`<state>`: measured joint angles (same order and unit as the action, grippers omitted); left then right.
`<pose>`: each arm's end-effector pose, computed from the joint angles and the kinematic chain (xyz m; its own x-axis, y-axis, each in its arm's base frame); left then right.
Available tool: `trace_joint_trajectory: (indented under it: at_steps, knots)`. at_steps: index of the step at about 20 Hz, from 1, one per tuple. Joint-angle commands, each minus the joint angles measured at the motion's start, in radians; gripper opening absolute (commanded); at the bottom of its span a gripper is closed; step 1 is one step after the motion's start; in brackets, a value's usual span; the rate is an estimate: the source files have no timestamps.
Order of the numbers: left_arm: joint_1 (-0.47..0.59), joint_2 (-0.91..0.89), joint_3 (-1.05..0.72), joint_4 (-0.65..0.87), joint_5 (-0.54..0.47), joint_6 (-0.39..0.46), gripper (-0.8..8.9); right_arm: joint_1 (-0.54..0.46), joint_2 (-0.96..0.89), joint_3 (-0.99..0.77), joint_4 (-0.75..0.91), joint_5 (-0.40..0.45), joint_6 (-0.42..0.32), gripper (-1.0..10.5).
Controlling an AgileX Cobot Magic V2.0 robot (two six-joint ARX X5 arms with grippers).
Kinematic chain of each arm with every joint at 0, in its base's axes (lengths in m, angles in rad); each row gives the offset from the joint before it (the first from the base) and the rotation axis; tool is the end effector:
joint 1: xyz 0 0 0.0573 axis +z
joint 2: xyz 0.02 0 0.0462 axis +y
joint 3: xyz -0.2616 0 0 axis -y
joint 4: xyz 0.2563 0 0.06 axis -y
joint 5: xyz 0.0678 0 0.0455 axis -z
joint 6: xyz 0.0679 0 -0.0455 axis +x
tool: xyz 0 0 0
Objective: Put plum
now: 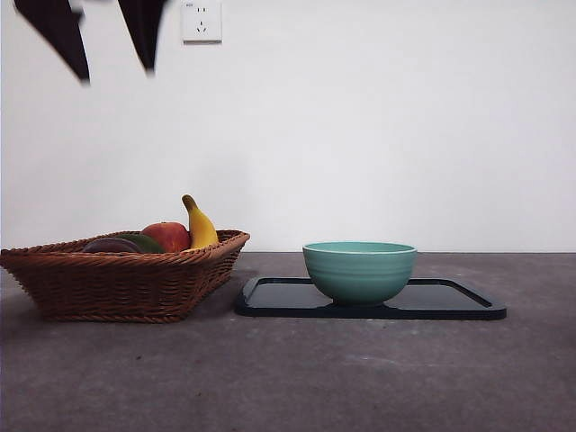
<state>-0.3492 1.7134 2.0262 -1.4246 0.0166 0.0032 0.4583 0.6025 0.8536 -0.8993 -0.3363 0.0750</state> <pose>0.3216 -0.1183 0.3768 0.4106 -0.1672 -0.8964 0.3517 0.9360 -0.0135 0.1183 0.0833 0.2939 0.5289 0.6289 -0.5699 -0.6112 0.7481 0.2584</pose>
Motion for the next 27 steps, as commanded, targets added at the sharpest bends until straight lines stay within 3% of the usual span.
trace_joint_trajectory:
  at_steps: [1, 7, 19, 23, 27]
  knots:
    - [-0.004, -0.088, 0.028, -0.060, 0.100, 0.051, 4.36, 0.006, 0.004, 0.003, 0.046, 0.004, -0.008, 1.8]
    - [-0.006, -0.272, 0.027, -0.060, 0.602, 0.178, 4.36, 0.006, 0.032, 0.003, 0.098, 0.003, 0.019, 1.8]
    - [-0.029, -0.327, -0.022, -0.060, 0.547, 0.195, 4.36, 0.002, 0.063, 0.003, 0.115, 0.005, 0.032, 1.8]
    - [-0.029, -0.327, -0.066, -0.060, 0.547, 0.195, 4.36, 0.002, 0.095, 0.005, 0.168, 0.058, 0.110, 1.8]
    - [-0.042, -0.333, -0.203, -0.060, 0.548, 0.211, 4.33, -0.015, 0.193, 0.005, 0.247, 0.065, 0.130, 2.1]
